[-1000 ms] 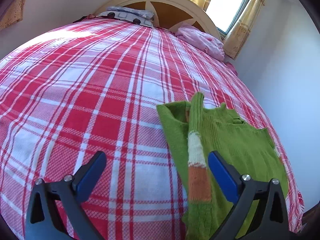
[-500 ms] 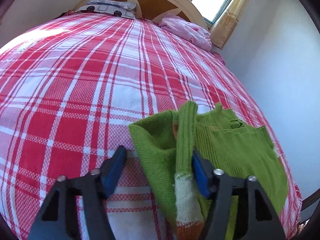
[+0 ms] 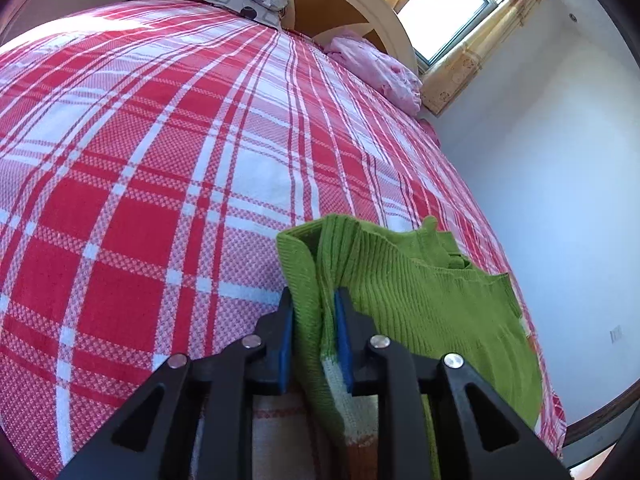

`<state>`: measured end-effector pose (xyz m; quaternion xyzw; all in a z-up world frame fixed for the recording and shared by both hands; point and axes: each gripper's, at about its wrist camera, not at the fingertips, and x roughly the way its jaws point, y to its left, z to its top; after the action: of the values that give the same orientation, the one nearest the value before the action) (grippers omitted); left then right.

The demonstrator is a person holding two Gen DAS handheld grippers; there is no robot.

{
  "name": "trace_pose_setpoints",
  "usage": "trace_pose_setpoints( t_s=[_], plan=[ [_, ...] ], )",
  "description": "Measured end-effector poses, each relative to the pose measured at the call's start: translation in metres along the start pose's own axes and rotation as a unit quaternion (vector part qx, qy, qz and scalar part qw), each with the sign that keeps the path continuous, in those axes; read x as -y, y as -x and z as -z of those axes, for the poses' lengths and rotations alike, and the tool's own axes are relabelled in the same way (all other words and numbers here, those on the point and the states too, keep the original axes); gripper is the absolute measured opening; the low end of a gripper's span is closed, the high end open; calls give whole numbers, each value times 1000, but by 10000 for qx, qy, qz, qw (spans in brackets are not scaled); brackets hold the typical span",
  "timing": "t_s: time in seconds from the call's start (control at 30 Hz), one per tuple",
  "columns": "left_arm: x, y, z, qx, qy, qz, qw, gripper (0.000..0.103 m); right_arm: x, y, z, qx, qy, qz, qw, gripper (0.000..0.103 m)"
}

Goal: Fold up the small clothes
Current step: 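Close both grippers on the side edge near the striped sleeve cuff, then lift the held side with both grippers and fold it across the sweater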

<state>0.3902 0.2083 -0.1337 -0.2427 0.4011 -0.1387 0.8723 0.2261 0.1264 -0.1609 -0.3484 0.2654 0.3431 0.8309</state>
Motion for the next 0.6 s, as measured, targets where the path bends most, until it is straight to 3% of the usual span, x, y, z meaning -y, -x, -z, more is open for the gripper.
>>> trace_pose_setpoints(
  t_s=[0.1, 0.13, 0.2, 0.4, 0.53, 0.6],
  plan=[
    [6, -1, 1, -39, -181, -48, 9998, 33, -2, 1, 0, 14, 32, 30, 10000, 32],
    [6, -1, 1, -14, -207, -54, 9998, 31, -2, 2, 0, 30, 9, -22, 10000, 28],
    [4, -1, -1, 8, -200, 31, 9998, 18, -2, 5, -2, 60, -66, -75, 9999, 15],
    [-9, -1, -5, -113, 242, 390, 9989, 12, 19, 23, 0, 338, -580, -311, 9973, 12],
    [-21, 2, -7, -239, 1034, 864, 9906, 12, 43, 35, 7, 529, -1197, -660, 9892, 12],
    [-18, 4, -8, -215, 1058, 880, 9903, 12, 55, 39, 11, 610, -1461, -789, 9842, 12]
  ],
)
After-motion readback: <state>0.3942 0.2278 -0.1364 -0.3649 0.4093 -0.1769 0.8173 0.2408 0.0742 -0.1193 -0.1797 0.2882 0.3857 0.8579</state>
